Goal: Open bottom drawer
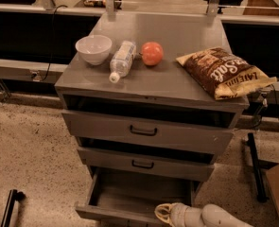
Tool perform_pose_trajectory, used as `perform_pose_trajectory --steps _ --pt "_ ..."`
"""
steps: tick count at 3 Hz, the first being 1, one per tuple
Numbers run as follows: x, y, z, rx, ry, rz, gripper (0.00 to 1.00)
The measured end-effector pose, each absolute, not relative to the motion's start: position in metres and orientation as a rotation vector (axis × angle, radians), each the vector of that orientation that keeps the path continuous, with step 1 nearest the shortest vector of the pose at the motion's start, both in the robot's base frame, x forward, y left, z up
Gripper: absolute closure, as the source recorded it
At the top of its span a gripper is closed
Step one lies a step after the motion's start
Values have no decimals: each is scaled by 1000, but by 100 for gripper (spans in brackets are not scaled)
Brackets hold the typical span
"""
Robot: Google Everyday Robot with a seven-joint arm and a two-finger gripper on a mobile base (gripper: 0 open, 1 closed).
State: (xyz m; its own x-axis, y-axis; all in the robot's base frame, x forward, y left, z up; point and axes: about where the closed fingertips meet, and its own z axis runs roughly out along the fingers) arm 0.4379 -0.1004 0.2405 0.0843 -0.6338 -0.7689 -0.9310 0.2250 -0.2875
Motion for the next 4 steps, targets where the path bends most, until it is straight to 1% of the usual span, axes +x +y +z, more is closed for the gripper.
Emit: perform_pose_trajectory --steps 2,3,4 --pt "439 -122 261 -1405 1620 414 100" --pt "439 -123 261 -1403 1621 413 100" --pt "444 -116 258 -1421 1608 372 100"
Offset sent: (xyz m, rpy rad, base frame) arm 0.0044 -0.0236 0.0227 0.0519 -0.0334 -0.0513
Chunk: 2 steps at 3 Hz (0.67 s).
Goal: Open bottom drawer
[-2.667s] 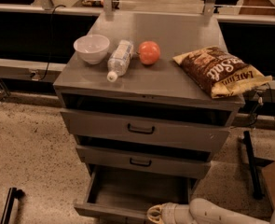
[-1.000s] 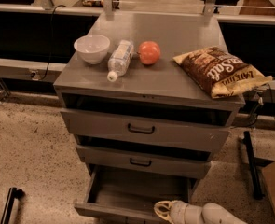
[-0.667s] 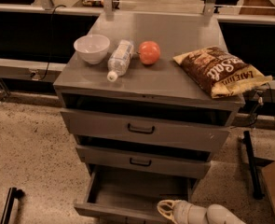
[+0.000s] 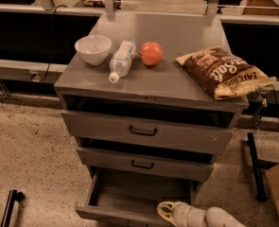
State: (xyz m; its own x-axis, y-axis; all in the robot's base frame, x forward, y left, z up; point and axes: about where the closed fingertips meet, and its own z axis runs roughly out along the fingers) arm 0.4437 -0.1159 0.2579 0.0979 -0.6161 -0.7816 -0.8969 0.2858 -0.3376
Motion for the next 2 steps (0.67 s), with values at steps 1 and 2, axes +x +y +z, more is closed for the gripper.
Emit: perform_pose_trajectory --steps 1,2 --pt "460 -108 247 -1432 1591 297 100" --pt "479 -103 232 -1446 1582 228 100"
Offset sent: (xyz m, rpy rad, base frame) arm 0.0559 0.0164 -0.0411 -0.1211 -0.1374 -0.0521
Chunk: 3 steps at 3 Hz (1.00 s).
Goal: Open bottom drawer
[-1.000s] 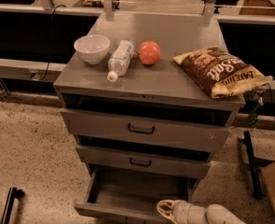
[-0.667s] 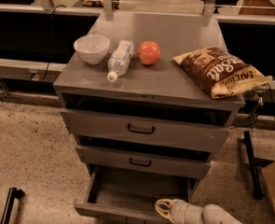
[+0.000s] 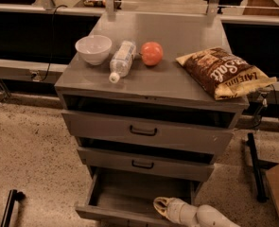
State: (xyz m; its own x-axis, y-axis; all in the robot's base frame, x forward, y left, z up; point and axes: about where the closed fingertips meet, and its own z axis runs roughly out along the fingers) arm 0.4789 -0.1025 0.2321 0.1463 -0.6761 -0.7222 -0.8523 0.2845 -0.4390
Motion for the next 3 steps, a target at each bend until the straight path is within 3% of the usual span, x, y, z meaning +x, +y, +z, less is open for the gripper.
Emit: perform_pose_trajectory --steps 2,3 --pt "515 -112 201 -1527 1659 180 100" --pt "517 -111 174 -1583 1703 243 100"
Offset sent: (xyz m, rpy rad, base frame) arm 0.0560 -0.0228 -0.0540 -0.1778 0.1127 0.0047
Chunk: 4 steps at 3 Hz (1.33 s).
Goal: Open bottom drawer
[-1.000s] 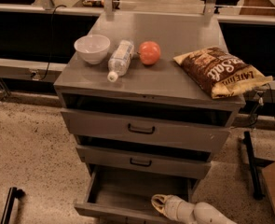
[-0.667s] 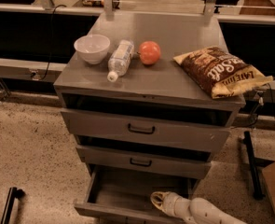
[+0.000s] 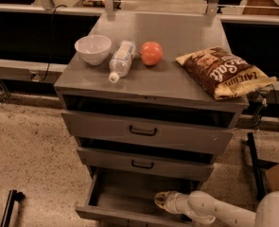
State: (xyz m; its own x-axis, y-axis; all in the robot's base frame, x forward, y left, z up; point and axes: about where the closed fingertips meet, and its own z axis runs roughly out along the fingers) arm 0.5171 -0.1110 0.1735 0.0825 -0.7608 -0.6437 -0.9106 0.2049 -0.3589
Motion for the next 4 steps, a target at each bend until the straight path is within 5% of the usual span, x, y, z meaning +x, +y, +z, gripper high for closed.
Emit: perform_pose_trajectory --steps 4 --pt "447 -80 147 -1738 1685 549 100"
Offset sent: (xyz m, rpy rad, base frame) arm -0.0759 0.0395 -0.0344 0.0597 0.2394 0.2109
